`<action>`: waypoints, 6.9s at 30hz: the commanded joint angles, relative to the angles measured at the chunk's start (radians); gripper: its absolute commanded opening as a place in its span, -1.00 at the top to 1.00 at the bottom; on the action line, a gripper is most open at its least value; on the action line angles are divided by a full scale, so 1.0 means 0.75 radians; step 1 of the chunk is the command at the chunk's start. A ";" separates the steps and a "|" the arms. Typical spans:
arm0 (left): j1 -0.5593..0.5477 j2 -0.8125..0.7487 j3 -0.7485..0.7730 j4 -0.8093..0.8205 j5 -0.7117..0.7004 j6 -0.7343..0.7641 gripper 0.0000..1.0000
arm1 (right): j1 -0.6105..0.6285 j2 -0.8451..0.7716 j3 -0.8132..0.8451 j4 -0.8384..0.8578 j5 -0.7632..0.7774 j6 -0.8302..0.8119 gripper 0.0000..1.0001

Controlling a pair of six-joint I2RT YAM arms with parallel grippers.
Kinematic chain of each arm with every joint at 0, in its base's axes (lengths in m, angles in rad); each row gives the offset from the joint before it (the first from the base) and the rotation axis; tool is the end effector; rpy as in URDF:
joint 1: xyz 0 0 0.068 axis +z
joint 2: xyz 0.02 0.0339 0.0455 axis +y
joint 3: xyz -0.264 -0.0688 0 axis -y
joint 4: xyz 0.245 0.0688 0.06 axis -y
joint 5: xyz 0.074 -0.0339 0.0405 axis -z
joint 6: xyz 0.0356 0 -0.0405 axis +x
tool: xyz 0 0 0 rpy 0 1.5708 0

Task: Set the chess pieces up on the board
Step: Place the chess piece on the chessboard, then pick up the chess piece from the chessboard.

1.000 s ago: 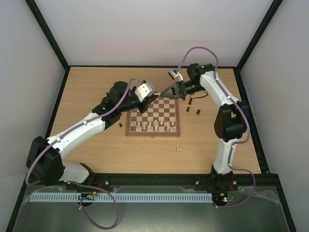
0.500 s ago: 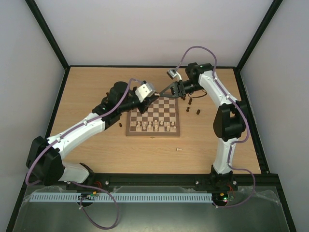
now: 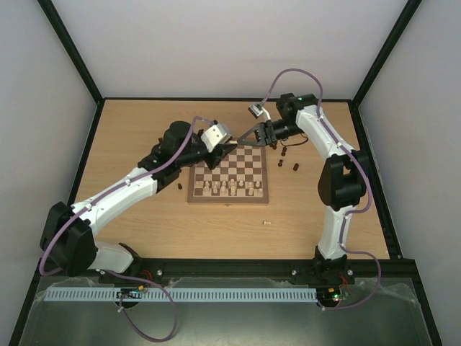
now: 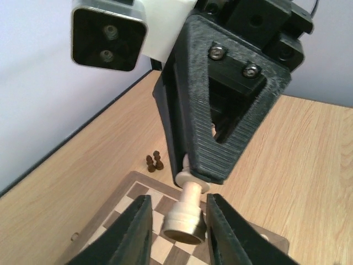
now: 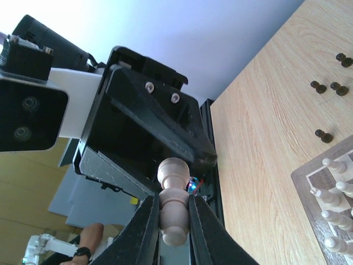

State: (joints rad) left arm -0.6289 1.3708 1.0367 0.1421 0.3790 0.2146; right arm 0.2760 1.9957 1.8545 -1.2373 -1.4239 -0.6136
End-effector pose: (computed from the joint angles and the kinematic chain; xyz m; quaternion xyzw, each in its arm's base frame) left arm 0.2541 -0.2011 0.3281 0.4195 0.6424 -0.2707 0.5814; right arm 0.3704 0.1415 0.3012 -0.3809 0.6533 0.6288 0.1809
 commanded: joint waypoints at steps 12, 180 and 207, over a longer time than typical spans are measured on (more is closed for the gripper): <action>0.179 -0.068 0.022 -0.040 0.151 -0.066 0.07 | 0.008 -0.267 -0.215 0.421 0.396 0.325 0.85; 0.742 -0.208 0.052 -0.587 0.385 0.128 -0.20 | 0.647 -0.544 -0.546 0.381 1.957 0.488 0.36; 0.736 -0.218 0.161 -0.814 0.427 0.250 -0.31 | 0.150 -1.198 -1.459 0.672 1.481 -0.046 -0.04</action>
State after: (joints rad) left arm -0.0780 1.2194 1.1286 -0.4240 0.7025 0.3729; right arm 0.4503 1.1385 0.7967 -0.7341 -0.2016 -0.5362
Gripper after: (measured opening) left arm 0.649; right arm 0.504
